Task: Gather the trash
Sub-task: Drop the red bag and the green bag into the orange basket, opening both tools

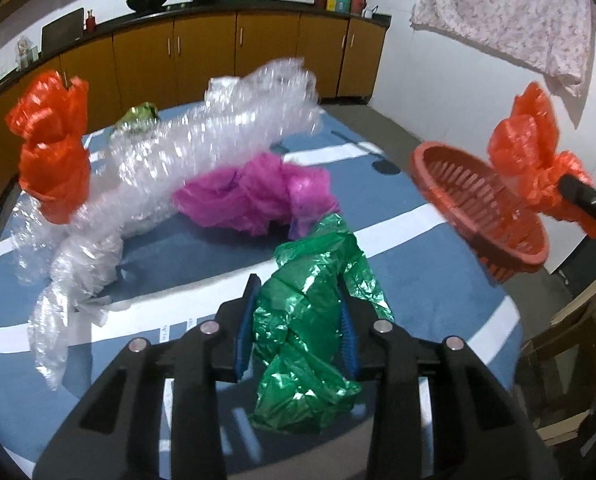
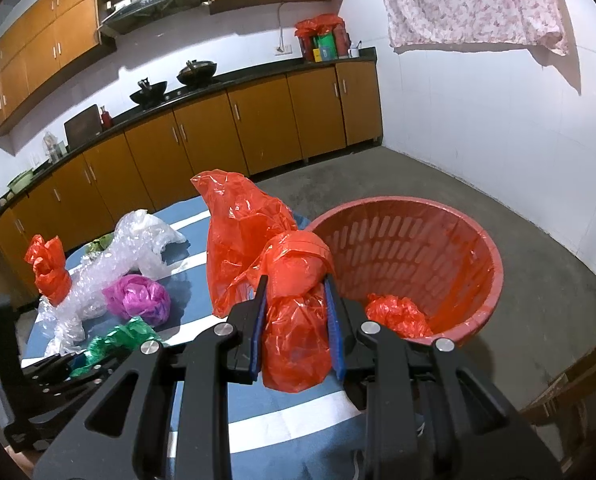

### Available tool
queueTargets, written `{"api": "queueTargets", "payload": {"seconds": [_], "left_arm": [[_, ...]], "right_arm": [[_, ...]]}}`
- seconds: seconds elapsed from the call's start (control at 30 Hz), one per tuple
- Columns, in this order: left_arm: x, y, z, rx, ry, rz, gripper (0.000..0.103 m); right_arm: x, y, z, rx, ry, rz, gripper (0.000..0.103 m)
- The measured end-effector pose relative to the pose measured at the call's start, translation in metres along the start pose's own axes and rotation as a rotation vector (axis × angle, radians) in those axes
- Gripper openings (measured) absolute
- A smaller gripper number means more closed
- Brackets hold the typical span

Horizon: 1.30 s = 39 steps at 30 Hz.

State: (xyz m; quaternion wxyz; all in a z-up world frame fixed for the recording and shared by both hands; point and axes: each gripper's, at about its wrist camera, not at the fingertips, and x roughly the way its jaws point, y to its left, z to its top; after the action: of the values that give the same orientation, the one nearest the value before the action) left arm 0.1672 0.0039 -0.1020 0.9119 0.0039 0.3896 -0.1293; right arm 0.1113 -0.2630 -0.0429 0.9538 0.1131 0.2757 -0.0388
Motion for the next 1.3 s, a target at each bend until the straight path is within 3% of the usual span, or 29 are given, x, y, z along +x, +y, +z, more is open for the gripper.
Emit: {"api": "queueTargets", "payload": {"seconds": [0.47,0.77,1.3], "left_arm": [[-0.035,-0.046,0.048,0.042,-0.141,-0.072,0.036],[-0.018,-0.081,0.071,0.073,-0.159,-0.105,0.036],[0.037,-0.146,0.11,0.114,-0.123,-0.238,0.036]], "right_arm": [[-0.014,-0.022,0.006,0.029,-0.038,-0.05,0.026],[-0.012,-0.045,0.01,0.079,-0.053,-0.107,0.026],[0.011,-0.086,0.025,0.207,-0.077,-0.213,0.026]]}}
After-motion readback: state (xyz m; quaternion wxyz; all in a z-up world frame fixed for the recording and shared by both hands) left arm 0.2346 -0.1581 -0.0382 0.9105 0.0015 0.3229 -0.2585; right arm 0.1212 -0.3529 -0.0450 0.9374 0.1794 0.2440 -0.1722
